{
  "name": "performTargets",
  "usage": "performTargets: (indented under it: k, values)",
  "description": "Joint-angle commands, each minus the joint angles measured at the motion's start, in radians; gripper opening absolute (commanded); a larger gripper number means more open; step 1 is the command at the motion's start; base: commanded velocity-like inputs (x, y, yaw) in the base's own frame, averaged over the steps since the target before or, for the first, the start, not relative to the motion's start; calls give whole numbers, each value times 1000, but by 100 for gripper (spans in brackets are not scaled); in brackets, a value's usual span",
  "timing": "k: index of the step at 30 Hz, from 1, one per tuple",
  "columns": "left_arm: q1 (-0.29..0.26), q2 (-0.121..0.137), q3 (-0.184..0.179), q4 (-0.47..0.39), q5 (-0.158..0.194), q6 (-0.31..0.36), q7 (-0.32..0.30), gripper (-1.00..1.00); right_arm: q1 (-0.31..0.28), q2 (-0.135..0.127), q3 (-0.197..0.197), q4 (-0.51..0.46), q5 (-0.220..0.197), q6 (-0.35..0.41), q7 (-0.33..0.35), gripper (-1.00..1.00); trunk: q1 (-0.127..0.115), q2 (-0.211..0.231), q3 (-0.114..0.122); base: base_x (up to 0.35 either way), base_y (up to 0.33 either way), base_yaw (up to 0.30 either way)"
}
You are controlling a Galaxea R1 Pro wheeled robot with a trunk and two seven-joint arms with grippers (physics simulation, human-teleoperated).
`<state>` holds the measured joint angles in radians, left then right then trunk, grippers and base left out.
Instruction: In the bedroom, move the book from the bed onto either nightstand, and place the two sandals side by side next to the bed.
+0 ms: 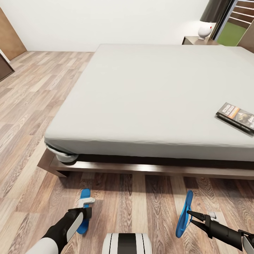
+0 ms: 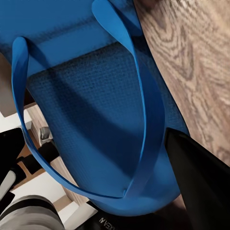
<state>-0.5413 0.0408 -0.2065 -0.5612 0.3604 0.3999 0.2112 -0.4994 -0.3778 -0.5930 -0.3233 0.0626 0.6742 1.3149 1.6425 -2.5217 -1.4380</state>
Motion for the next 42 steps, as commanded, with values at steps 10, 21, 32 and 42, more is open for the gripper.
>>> performTargets:
  k: [10,21,32,42]
  values:
    - [0,2,-8,0,9,-7,10,-100,-1,0,-7,0,6,10,4,-100,0,0,-1,0,0,0]
    - [0,2,-8,0,9,-9,10,-100,-1,0,-7,0,6,10,4,-100,3,-2,-24,0,0,0]
    - [0,2,-8,0,9,-9,10,-100,-1,0,-7,0,6,10,4,-100,7,-4,-59,0,0,0]
    - [0,2,-8,-1,9,-9,10,-100,-1,0,-7,0,6,10,4,-100,8,-4,-70,0,0,0]
